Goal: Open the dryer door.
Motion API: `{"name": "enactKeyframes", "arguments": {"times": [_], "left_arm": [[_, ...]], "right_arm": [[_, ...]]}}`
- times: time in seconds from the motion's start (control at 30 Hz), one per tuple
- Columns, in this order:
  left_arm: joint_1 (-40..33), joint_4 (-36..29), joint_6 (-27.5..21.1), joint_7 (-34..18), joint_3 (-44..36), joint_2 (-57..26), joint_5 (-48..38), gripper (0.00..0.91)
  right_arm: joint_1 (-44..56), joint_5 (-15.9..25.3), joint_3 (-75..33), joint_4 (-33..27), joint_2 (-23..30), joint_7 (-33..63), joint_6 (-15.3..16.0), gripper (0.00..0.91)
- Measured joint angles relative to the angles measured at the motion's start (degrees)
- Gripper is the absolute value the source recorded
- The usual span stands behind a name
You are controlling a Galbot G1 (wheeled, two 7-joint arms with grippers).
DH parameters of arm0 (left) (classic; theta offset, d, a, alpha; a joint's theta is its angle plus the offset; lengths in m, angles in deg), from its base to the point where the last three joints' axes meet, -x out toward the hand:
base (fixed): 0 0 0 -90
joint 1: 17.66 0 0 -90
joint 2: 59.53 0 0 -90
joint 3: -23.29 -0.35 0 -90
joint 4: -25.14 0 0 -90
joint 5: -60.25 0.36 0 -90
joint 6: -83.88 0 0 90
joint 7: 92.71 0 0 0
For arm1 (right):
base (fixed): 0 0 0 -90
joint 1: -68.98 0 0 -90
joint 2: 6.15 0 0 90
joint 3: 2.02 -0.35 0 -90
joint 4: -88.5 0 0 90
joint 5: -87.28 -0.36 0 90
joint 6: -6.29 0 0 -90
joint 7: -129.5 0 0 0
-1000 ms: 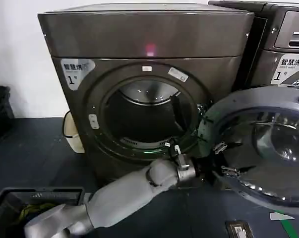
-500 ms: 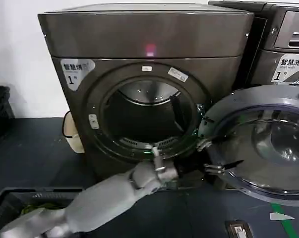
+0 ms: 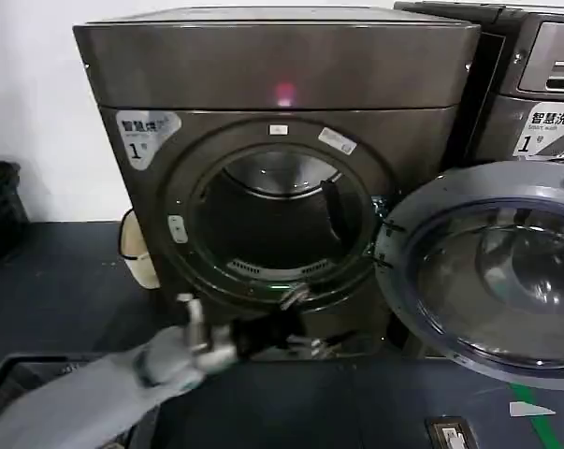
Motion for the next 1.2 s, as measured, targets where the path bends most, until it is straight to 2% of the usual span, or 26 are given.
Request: {"name": "enactKeyframes", "arguments": {"times": [0.2,0.33,0.5,0.63,0.77,0.9,1.03,1.2], "left_arm": [[8.6,-7.3,-1.0,2.1,7.2,-15.3,0.7,0.907],[13.9,-10.4,-3.7,2.6,11.9,-25.4,1.6,0.907],[16.0,-10.4,-4.6,4.3,13.6,-35.7,4.1,0.907],[16.7,-9.7,-5.0,5.7,13.1,-42.6,6.7,0.907],[16.8,-8.3,-5.8,6.4,12.1,-48.0,12.8,0.907],[16.4,-6.7,-10.0,4.1,10.9,-51.9,17.9,0.907],[16.4,-5.6,-13.9,4.4,10.5,-54.9,19.5,0.907],[16.9,-2.6,-13.4,6.8,10.0,-56.3,23.7,0.907]], "right_arm": [[-1.6,4.5,-1.5,0.4,-0.5,1.6,2.9,0.907],[-2.3,6.4,-3.3,0.1,-0.8,0.6,1.5,0.907],[-3.4,7.3,-3.5,-1.8,-1.1,0.6,-1.0,0.907],[-4.2,7.3,-2.7,-2.0,-0.5,0.6,-1.1,0.907],[-4.5,6.9,-1.7,-2.0,-0.6,0.0,-1.2,0.907],[-4.8,6.9,-0.9,-1.7,-0.5,-0.2,-1.1,0.907],[-4.6,6.7,-0.7,-1.7,-0.3,-0.2,-1.0,0.907],[-4.1,6.3,-1.0,-2.0,-0.4,-0.2,-1.0,0.907]]}}
